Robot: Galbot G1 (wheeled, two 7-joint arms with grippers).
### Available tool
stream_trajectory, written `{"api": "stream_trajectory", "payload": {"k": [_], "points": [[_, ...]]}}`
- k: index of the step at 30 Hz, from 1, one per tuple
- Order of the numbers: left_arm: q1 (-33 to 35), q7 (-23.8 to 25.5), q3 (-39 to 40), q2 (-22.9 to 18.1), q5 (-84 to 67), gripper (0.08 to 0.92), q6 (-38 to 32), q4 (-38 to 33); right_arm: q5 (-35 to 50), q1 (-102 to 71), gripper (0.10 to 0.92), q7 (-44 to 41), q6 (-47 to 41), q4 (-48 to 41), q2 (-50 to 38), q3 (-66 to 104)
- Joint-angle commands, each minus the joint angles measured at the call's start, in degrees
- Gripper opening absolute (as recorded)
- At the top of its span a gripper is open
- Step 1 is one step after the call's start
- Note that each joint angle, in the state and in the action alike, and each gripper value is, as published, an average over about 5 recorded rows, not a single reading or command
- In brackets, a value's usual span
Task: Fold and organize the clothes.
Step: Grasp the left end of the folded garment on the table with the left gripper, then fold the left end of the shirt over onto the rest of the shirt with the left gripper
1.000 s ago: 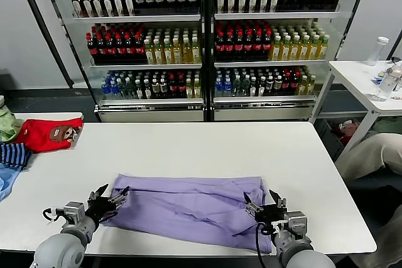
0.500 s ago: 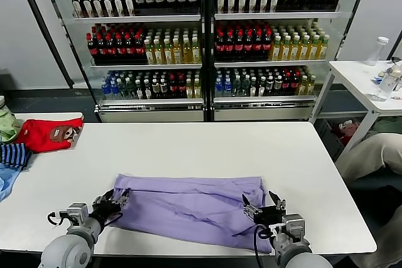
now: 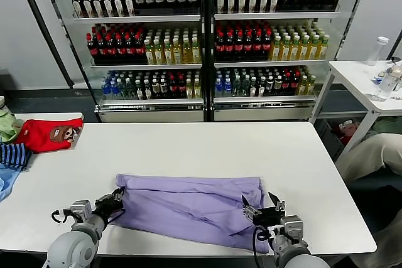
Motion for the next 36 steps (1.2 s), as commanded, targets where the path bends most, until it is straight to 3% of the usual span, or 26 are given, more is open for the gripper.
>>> {"api": "stream_trajectory", "payload": {"k": [1, 5, 12, 16, 20, 25, 30, 36], "points": [[-1.7, -9.6, -2.6, -0.3, 9.5, 0.1, 1.8, -2.7, -0.5, 0.0, 0.823, 0.0, 0.0, 0.3, -0.3, 0.3], [-0.8, -12.4, -8.1, 1.4, 12.9, 0.098, 3.3, -4.6, -0.7, 0.3, 0.823, -0.1, 0.0, 0.4, -0.6, 0.5], [3.6, -12.6, -20.8, 6.1, 15.6, 0.098, 3.4, -4.9, -0.8, 1.4, 0.823, -0.3, 0.0, 0.2, -0.9, 0.6], [5.3, -12.9, -22.6, 7.4, 12.7, 0.098, 3.5, -8.1, -0.6, 2.7, 0.823, -0.3, 0.0, 0.1, -1.2, 0.8], [7.1, -12.2, -17.7, 4.9, 0.6, 0.098, 3.5, -17.7, -0.5, 3.5, 0.823, -0.4, 0.0, 0.2, -1.5, 1.2], [6.5, -7.4, -4.6, -1.4, -12.7, 0.098, 3.5, -25.6, -0.5, 3.1, 0.823, -0.4, 0.0, 0.4, -1.5, 1.6], [2.6, -6.0, 8.1, -6.8, -7.4, 0.098, 3.5, -23.8, -0.6, 1.9, 0.823, -0.4, 0.0, 0.8, -1.3, 2.2], [-2.7, -5.8, 14.9, -10.8, -3.1, 0.098, 3.5, -17.5, -0.9, 0.7, 0.823, -0.4, 0.0, 1.3, -0.9, 2.8]]}}
